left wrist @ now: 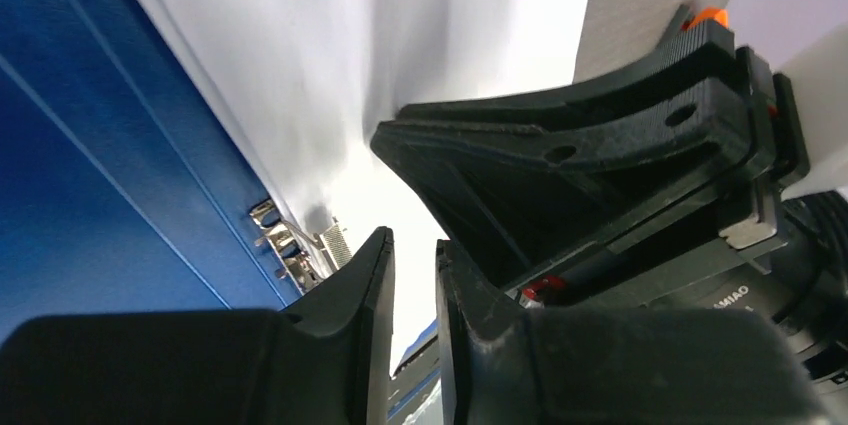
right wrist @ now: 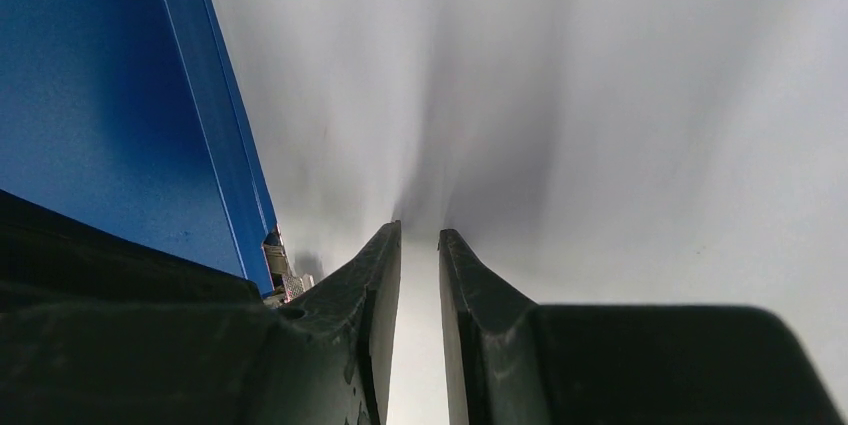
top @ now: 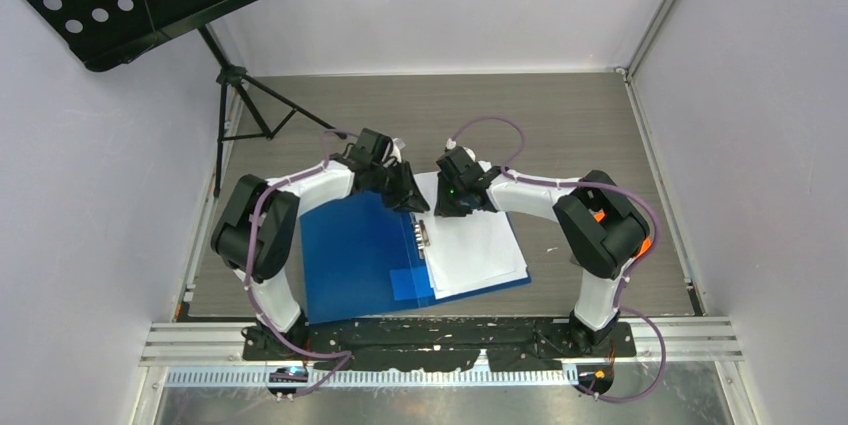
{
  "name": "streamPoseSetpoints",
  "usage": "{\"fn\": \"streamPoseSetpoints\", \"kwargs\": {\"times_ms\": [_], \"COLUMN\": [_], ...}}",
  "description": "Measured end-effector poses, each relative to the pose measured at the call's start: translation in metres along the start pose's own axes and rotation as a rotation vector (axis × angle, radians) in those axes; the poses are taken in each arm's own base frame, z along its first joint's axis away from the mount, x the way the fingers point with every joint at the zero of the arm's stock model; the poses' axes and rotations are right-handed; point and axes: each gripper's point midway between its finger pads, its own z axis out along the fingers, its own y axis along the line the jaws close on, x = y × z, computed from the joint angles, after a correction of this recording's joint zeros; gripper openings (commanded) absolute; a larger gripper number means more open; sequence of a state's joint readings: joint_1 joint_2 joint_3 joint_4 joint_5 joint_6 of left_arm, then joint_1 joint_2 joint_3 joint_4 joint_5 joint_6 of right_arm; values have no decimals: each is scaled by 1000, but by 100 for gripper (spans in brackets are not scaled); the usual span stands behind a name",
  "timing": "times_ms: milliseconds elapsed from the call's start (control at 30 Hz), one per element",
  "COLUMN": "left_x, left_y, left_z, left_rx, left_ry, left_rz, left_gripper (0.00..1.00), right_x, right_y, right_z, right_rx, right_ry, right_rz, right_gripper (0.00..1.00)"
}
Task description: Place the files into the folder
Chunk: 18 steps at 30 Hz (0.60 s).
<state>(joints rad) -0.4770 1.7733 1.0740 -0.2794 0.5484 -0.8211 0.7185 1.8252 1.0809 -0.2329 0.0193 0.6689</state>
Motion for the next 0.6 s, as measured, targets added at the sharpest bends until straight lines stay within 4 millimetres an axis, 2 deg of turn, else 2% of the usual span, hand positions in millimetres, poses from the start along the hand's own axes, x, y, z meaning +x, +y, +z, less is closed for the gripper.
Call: {"fn": "streamPoseSetpoints", "kwargs": {"times_ms": [300, 600], "left_x": [22, 36], "left_y": [11, 13], "left_z": [5, 12], "left_rx": [31, 13], "left_ry": [54, 66], "left_rz": [-7, 11], "left_gripper": [23, 17], "right_x": [-2, -3], "right_y": [3, 6], "right_z": [2, 4], "right_rx": [-10, -18], "right_ry": [-10, -16], "right_rz": [12, 13], "right_gripper": [26, 26]}}
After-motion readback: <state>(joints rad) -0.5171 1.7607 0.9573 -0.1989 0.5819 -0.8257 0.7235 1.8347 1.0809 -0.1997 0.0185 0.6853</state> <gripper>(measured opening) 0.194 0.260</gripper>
